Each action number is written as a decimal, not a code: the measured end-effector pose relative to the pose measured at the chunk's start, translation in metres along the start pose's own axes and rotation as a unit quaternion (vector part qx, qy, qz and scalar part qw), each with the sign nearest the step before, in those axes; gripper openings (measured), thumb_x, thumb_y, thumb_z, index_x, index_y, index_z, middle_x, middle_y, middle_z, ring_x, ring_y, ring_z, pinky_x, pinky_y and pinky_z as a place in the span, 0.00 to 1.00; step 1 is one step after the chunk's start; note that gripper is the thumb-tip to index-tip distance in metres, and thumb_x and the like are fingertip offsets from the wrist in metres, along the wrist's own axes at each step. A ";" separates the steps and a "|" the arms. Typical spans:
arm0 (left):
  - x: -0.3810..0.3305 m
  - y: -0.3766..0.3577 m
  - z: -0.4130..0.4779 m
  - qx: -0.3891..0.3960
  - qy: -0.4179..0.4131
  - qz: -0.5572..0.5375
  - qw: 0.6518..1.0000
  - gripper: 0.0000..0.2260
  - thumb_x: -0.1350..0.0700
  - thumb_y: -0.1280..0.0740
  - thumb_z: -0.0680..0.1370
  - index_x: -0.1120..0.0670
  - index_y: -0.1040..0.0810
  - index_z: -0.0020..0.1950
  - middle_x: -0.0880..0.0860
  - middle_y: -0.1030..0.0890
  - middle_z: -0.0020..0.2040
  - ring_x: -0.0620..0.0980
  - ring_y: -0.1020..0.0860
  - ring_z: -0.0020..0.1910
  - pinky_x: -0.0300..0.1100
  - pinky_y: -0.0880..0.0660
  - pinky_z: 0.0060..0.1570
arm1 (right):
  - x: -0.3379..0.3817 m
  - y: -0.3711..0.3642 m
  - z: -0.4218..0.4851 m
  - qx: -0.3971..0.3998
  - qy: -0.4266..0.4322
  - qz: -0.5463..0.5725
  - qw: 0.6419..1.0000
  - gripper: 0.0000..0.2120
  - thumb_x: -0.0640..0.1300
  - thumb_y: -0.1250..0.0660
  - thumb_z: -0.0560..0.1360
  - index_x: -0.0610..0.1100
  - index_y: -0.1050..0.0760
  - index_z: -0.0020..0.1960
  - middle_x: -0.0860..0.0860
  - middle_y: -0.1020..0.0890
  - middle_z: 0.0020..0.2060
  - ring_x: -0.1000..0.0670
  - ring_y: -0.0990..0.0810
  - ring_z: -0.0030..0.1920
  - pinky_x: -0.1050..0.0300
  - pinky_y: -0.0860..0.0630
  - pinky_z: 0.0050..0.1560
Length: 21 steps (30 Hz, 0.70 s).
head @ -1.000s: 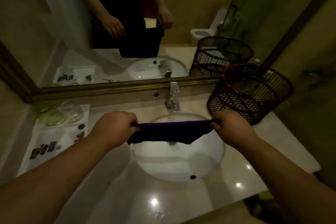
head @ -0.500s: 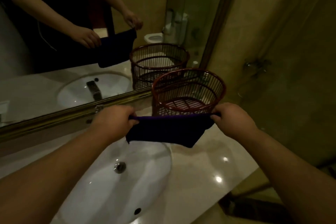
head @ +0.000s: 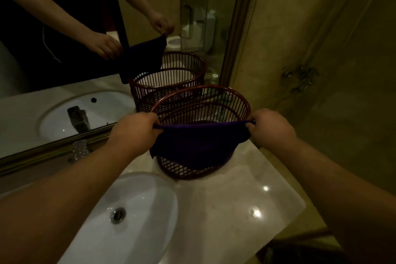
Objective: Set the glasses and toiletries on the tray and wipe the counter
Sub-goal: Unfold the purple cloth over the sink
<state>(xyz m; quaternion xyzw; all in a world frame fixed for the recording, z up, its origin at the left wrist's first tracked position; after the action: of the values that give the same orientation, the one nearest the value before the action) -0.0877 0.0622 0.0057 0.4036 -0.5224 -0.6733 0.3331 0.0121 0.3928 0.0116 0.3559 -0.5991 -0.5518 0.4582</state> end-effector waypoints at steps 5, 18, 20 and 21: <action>-0.010 -0.019 -0.001 0.027 -0.048 0.034 0.998 0.33 0.35 0.26 0.70 0.43 0.32 0.71 0.48 0.27 0.68 0.52 0.28 0.64 0.51 0.24 0.59 | 0.009 -0.020 0.002 -0.037 0.060 0.029 0.997 0.16 0.53 0.30 0.77 0.52 0.23 0.63 0.52 0.24 0.51 0.51 0.26 0.49 0.54 0.26 0.45; -0.020 -0.046 -0.003 0.127 -0.081 0.061 0.987 0.14 0.40 0.30 0.76 0.39 0.22 0.61 0.42 0.22 0.53 0.43 0.28 0.53 0.43 0.25 0.50 | 0.018 -0.056 -0.006 0.053 0.138 0.046 0.988 0.11 0.55 0.30 0.78 0.57 0.20 0.60 0.55 0.26 0.51 0.54 0.25 0.51 0.55 0.21 0.50; -0.020 -0.046 -0.003 0.125 -0.081 0.062 0.987 0.14 0.40 0.30 0.76 0.39 0.22 0.60 0.42 0.22 0.53 0.44 0.28 0.52 0.43 0.26 0.49 | 0.018 -0.055 -0.006 0.052 0.136 0.046 0.988 0.12 0.55 0.30 0.78 0.56 0.20 0.60 0.55 0.26 0.52 0.54 0.26 0.51 0.55 0.21 0.50; -0.020 -0.046 -0.003 0.126 -0.081 0.059 0.987 0.14 0.40 0.31 0.76 0.40 0.22 0.60 0.42 0.22 0.52 0.44 0.28 0.52 0.42 0.26 0.48 | 0.017 -0.055 -0.006 0.049 0.138 0.048 0.988 0.12 0.55 0.30 0.78 0.56 0.20 0.60 0.55 0.26 0.52 0.54 0.26 0.51 0.56 0.22 0.50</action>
<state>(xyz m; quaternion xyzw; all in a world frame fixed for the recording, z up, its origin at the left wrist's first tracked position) -0.0776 0.0889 -0.0360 0.3547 -0.6510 -0.6121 0.2751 0.0076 0.3671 -0.0405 0.4213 -0.5727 -0.4446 0.5448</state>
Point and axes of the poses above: each hand's wrist, its own z-axis towards the middle knuckle, its own y-axis out of the back of the hand, x = y × z, the point moved 5 cm from there along z, towards the middle knuckle
